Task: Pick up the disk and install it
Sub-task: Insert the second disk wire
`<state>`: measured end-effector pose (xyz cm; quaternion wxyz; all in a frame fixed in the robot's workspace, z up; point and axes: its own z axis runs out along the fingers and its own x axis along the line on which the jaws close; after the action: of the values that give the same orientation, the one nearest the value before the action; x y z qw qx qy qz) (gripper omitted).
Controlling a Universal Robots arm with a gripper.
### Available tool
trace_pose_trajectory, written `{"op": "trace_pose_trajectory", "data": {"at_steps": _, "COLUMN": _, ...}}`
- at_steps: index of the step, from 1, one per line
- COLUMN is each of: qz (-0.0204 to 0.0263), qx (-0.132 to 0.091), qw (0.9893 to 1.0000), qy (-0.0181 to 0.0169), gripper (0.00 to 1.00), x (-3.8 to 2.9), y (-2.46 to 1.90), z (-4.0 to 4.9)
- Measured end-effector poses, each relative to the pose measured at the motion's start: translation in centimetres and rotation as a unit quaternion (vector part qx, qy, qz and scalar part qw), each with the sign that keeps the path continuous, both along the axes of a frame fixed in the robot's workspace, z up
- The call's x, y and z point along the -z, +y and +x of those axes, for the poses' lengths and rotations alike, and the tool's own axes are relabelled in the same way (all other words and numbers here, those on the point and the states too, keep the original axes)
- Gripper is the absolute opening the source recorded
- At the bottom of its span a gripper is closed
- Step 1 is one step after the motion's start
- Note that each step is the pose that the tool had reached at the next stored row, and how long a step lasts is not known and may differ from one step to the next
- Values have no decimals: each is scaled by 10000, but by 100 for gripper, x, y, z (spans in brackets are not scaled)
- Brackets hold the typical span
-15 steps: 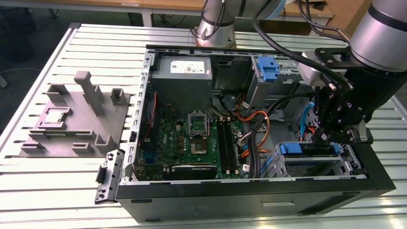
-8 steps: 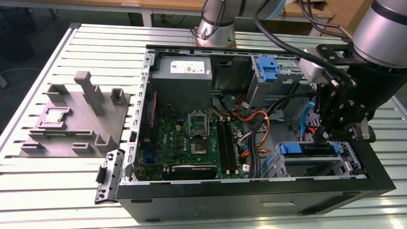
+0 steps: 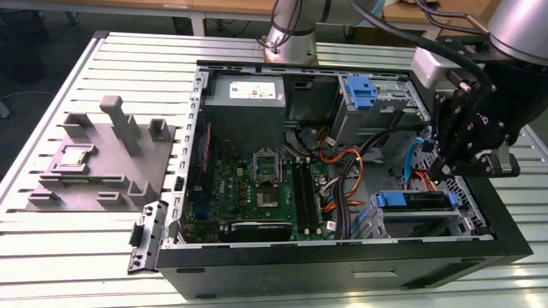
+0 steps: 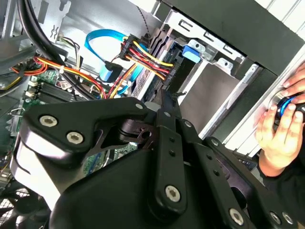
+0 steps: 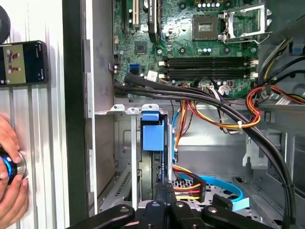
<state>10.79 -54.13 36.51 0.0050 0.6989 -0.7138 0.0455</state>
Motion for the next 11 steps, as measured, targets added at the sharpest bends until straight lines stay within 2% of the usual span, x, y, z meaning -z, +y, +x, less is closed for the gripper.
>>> {"op": "trace_pose_trajectory", "data": {"at_steps": 5, "qz": 5, "qx": 73, "qw": 10000, "qy": 60, "gripper": 10, "x": -2, "y": 21, "z": 0}}
{"op": "trace_pose_trajectory", "data": {"at_steps": 9, "qz": 6, "qx": 80, "qw": 9999, "qy": 93, "gripper": 10, "x": -19, "y": 37, "z": 11}}
{"op": "trace_pose_trajectory", "data": {"at_steps": 11, "qz": 5, "qx": 80, "qw": 9999, "qy": 98, "gripper": 10, "x": -29, "y": 50, "z": 13}}
